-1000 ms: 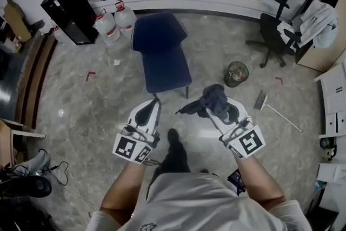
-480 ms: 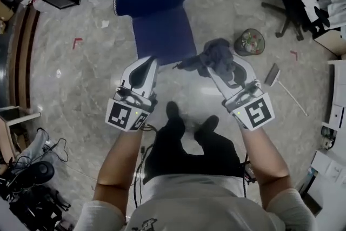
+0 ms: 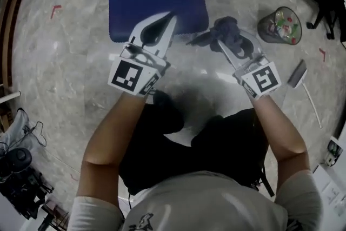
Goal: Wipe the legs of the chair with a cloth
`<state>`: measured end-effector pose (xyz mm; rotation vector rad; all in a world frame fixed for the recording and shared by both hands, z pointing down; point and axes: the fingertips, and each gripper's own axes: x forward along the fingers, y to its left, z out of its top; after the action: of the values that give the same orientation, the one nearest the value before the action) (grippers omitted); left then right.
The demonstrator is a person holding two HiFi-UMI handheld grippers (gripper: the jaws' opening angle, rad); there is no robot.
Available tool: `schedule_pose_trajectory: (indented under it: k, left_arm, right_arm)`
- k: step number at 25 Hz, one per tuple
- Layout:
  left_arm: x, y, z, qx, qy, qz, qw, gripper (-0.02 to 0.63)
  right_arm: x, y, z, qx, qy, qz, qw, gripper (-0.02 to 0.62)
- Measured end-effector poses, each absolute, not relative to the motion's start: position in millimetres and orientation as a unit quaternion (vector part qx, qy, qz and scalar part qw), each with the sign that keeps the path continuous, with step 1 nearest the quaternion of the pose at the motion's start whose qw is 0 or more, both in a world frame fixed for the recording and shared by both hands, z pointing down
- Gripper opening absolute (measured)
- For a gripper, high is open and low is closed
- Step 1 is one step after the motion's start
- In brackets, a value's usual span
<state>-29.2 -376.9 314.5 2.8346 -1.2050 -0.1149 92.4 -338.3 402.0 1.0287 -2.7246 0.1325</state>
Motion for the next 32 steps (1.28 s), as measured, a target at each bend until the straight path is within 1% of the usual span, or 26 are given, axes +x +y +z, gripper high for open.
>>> schedule_pose_trajectory:
  k: [2, 4, 8, 11, 14, 16, 20, 24, 26, 30, 32]
  left_arm:
    - [-25, -387, 367, 0.920, -0.388, -0.034, 0.030, 0.006]
    - [-25, -396, 408, 0.921, -0.389, -0.028, 0.023, 0.006]
    - [-34, -402, 470, 0.918, -0.397, -0.001, 0.008, 0.006]
    - [-36, -408, 483, 0.913, -0.408, 0.008, 0.016, 0.006]
    - [-37, -416, 482, 0.912, -0.410, 0.007, 0.012, 0.005]
    - [-36, -415, 486, 0.909, -0.415, 0.019, 0.006, 0.006]
    - [-35, -415, 487, 0.910, -0.412, 0.033, 0.001, 0.006]
    - [-34, -413, 486, 0.911, -0.411, 0.032, 0.001, 0.006]
    - [-35, -414, 484, 0.911, -0.412, 0.025, 0.002, 0.006]
    - [-35, -413, 484, 0.912, -0.410, 0.026, 0.000, 0.005]
    - [-36, -413, 484, 0.910, -0.413, 0.028, 0.002, 0.006]
  right_arm:
    - [99, -342, 498, 0.355, -0.921, 0.078, 0.137, 0.137]
    - [98, -345, 590, 0.351, -0.913, 0.107, 0.177, 0.137]
    - [75, -344, 746, 0.316, -0.906, 0.138, 0.245, 0.137]
    - [71, -342, 842, 0.331, -0.879, 0.201, 0.278, 0.137]
    - [66, -337, 893, 0.324, -0.864, 0.217, 0.320, 0.137]
    - [59, -339, 898, 0.312, -0.867, 0.204, 0.331, 0.137]
    - [41, -354, 877, 0.300, -0.882, 0.184, 0.312, 0.140]
    - [37, -365, 825, 0.308, -0.896, 0.141, 0.286, 0.140]
    - [36, -372, 776, 0.313, -0.908, 0.108, 0.255, 0.143]
    - [35, -383, 658, 0.324, -0.931, 0.037, 0.163, 0.144]
    - [35, -388, 619, 0.328, -0.936, 0.023, 0.128, 0.144]
